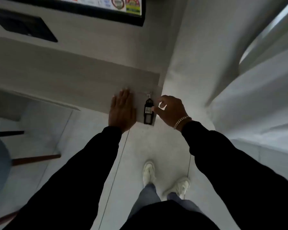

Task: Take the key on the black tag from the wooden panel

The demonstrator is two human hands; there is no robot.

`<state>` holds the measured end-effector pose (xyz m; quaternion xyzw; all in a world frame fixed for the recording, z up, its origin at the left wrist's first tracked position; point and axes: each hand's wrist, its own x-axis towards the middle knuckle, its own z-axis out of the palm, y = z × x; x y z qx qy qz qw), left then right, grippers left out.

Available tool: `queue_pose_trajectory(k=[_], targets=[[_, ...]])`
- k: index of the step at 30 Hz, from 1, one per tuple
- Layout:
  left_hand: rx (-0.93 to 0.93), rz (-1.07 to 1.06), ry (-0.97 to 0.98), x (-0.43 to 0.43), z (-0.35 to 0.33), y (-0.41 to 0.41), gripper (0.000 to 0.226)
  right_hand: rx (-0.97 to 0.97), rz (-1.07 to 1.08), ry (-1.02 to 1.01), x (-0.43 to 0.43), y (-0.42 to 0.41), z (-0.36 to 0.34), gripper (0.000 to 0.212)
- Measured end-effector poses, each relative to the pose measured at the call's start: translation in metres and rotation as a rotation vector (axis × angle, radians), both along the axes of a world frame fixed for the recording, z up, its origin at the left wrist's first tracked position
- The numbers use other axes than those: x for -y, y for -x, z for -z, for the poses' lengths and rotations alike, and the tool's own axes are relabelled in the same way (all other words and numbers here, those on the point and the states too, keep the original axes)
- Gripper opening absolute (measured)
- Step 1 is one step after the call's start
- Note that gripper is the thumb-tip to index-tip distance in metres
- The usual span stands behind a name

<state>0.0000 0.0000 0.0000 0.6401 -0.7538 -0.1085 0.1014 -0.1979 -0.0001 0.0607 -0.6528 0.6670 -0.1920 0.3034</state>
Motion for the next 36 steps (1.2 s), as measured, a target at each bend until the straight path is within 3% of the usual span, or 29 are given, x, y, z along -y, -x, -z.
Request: queue_pose_trajectory(k=[3,7,14,17,22,30,33,36], targets=[[0.114,-0.039,-0.026,0.008,0.004,0.005,0.069,-0.043,-0.001,-0.043,0.005,-0.014,0.007,0.041],[0.115,-0.029,-0.044,0.012,0.007,0.007,0.076,-0.041,0.041,-0.06,0.01,-0.025,0.009,0.046],[0.123,-0.032,-0.042,0.015,0.005,0.006,0.078,0.021,0.088,-0.03,0.014,-0.009,0.011,0.027],[0.134,-0.038,-0.052,0.015,0.005,0.006,0.077,0.032,0.185,-0.111,0.019,-0.009,0.01,0.036],[0.126,-0.031,-0.06,0.015,0.005,0.007,0.078,-0.013,0.166,-0.257,0.022,-0.01,0.01,0.037],[0.128,-0.034,-0.059,0.014,0.006,0.007,0.078,-0.015,0.223,-0.238,0.011,-0.013,0.018,0.038],[0.125,-0.034,-0.059,0.014,0.005,0.008,0.077,0.048,0.257,-0.313,0.012,-0.008,0.015,0.039],[0.118,-0.03,-0.082,0.012,0.002,0.009,0.078,0.234,0.263,-0.418,0.006,0.003,0.005,0.025]])
